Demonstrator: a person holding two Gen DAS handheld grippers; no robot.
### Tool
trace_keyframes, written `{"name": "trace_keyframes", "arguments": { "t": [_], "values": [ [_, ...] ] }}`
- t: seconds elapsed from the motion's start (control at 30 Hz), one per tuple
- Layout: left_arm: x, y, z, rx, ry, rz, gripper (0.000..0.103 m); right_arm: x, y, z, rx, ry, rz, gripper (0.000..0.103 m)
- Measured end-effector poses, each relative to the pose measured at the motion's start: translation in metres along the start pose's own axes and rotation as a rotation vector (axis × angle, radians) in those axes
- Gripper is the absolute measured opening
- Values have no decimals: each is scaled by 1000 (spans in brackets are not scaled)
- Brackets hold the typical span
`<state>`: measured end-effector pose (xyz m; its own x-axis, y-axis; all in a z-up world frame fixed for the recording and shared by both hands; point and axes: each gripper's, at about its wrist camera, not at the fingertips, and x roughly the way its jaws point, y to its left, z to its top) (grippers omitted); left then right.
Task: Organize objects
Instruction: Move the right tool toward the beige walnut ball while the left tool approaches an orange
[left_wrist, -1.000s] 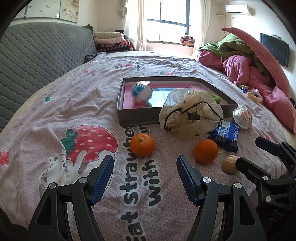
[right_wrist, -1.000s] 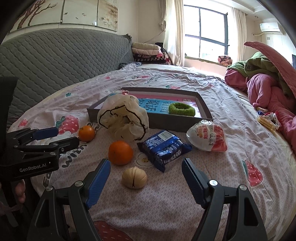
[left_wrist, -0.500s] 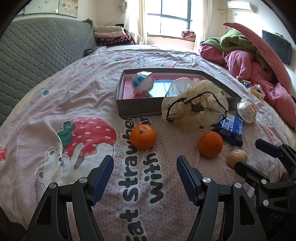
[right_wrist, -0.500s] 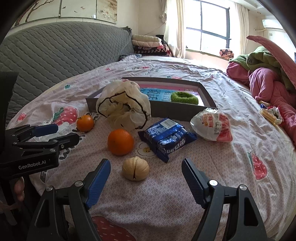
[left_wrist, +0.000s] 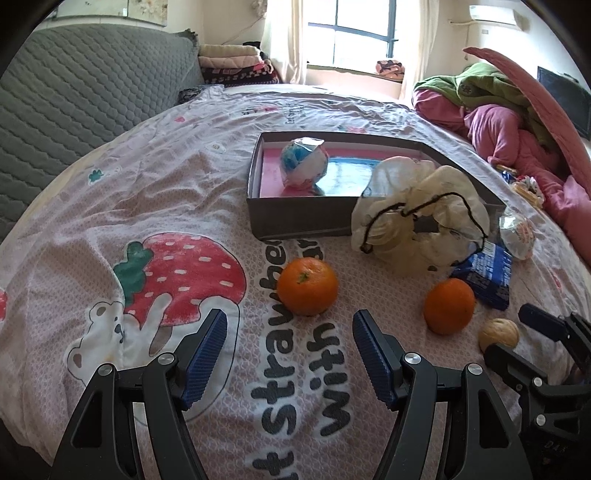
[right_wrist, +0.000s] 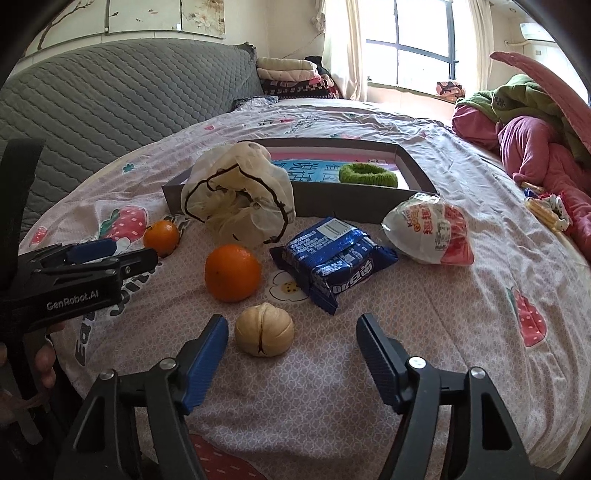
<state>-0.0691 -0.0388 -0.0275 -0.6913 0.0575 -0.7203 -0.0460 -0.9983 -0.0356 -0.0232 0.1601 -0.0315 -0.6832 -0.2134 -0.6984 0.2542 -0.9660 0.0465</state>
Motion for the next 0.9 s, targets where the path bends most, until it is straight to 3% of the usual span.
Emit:
{"name": "trace_keyframes", "arguments": {
  "t": [0.3,0.57,0.9],
  "values": [
    [10,2,6,-11,1,-2,72,9,6,0,-27,13,5,56],
    [16,5,11,-28,2,1,72,11,14,-2,-73,11,14,33],
    [29,1,15,-6,7,6,72,11,13,-2,-76,10,25,33]
  ]
}}
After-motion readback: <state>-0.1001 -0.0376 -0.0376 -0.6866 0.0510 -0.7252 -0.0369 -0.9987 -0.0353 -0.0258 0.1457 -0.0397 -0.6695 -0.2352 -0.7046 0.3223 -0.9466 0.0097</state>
